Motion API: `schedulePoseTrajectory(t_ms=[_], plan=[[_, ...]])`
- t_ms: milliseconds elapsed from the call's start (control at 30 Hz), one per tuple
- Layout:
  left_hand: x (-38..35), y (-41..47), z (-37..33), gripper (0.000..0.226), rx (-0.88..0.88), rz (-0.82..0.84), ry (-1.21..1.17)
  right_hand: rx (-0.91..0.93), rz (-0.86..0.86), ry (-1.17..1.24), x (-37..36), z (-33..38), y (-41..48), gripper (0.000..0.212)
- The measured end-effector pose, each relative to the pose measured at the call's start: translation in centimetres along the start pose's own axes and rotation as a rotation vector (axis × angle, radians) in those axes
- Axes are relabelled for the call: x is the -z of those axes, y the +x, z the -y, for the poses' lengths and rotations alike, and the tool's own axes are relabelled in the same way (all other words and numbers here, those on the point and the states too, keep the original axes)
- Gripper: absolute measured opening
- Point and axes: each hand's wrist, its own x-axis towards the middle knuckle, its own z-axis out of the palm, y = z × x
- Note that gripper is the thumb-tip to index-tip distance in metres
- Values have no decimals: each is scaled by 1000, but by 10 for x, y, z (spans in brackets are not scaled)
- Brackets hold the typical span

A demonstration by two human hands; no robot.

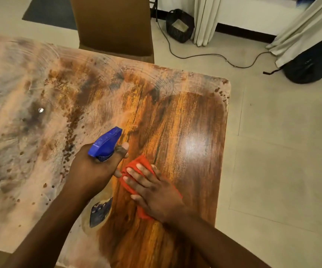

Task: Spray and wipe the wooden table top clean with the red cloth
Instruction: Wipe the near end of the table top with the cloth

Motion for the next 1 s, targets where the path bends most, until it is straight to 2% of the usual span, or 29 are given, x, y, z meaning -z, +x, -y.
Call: schedulePoseTrajectory(t_ms=[67,200,367,433,533,633,767,833,933,1000], plan=[[-6,3,-5,7,-37,-4,-62,-130,-47,-39,7,-35,-30,64],[-12,11,-18,8,-150,-10,-139,-410,-79,-62,45,-128,-49,67],[-14,23,-20,60,-129,29,-139,-727,-205,23,107,-230,8,67],[-13,27,-16,66,-104,42,-99,-825,-228,64,129,-256,43,69],[-9,28,-7,66,-76,38,-90,-879,-221,75,151,-274,95,71],[-2,25,3,58,-50,14,-78,-834,-178,29,155,-267,141,71],[5,22,7,53,-20,-20,-112,-598,-105,17,144,-222,195,73],[7,21,5,49,-30,-35,-119,-460,-81,-36,131,-183,212,73],[8,20,-1,60,-51,-39,-101,-240,-45,-57,108,-110,217,72],[7,18,-3,54,-65,-39,-70,-74,19,-70,89,-63,202,74]])
